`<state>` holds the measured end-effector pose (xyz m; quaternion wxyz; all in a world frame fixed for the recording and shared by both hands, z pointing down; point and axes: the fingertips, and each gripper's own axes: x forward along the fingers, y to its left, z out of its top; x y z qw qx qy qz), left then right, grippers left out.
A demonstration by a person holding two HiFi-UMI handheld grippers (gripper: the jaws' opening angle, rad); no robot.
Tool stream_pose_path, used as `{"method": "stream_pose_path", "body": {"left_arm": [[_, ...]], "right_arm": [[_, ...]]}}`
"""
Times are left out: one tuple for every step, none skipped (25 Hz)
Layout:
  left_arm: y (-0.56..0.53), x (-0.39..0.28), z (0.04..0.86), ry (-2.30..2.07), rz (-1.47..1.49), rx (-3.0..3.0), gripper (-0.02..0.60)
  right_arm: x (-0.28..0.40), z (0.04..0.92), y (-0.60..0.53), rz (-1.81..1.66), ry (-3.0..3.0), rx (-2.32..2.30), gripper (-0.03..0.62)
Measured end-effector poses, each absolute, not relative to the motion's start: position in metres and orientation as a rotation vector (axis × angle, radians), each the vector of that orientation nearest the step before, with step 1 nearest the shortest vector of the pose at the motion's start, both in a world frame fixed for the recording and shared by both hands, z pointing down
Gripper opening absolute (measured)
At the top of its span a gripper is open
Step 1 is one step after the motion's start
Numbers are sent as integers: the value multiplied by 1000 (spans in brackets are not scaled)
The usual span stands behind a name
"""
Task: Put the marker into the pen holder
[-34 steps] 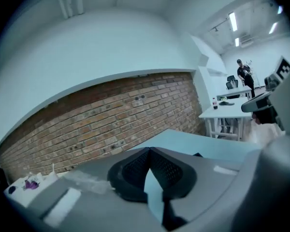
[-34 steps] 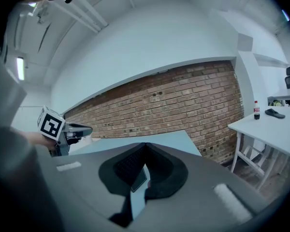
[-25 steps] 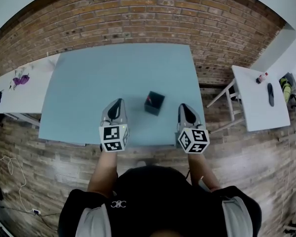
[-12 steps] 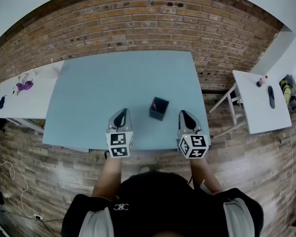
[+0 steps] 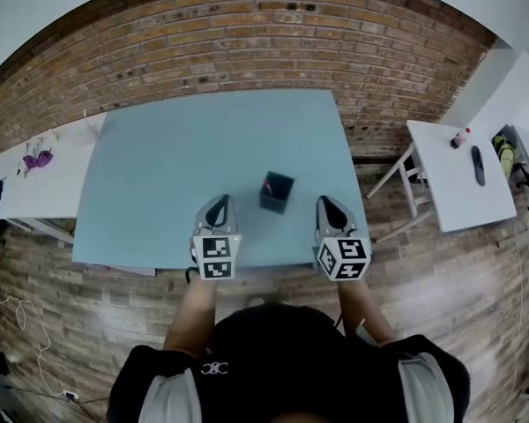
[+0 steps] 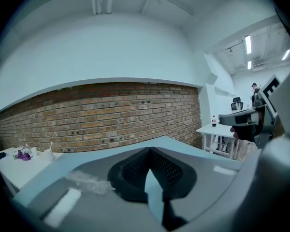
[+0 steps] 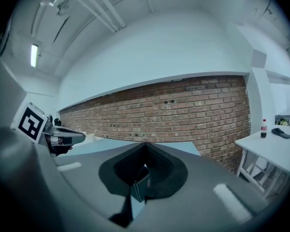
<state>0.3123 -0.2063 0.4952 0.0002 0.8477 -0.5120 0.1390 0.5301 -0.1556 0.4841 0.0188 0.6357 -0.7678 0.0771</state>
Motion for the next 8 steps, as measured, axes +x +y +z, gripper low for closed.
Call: {"method": "stream_pose_path", "body": {"left_arm": [[-206, 313, 496, -1604, 437, 2661, 5], [-206, 314, 497, -1601, 437, 2659, 5], [-206, 315, 497, -1602, 433, 2655, 5], [-205, 315, 497, -1606, 428, 2652, 3], [-205, 315, 497, -1608, 423, 2647, 5], [-205, 316, 498, -1608, 422, 2644, 5], [-204, 317, 499, -1605, 424, 2641, 5], [-204, 318, 500, -1602, 427, 2638, 5]], "right_arm": [[531, 486, -155, 244, -2379, 1971, 5], [532, 488, -154, 248, -2374, 1969, 5], [532, 489, -153, 250, -2371, 1967, 5], [532, 490, -152, 251, -2369, 1966, 5], [533, 491, -151, 251, -2368, 1964, 5], [533, 491, -150, 251, -2366, 1962, 5], [534, 492, -148, 251, -2365, 1960, 5], [534, 493, -147, 251, -2363, 1957, 5]]}}
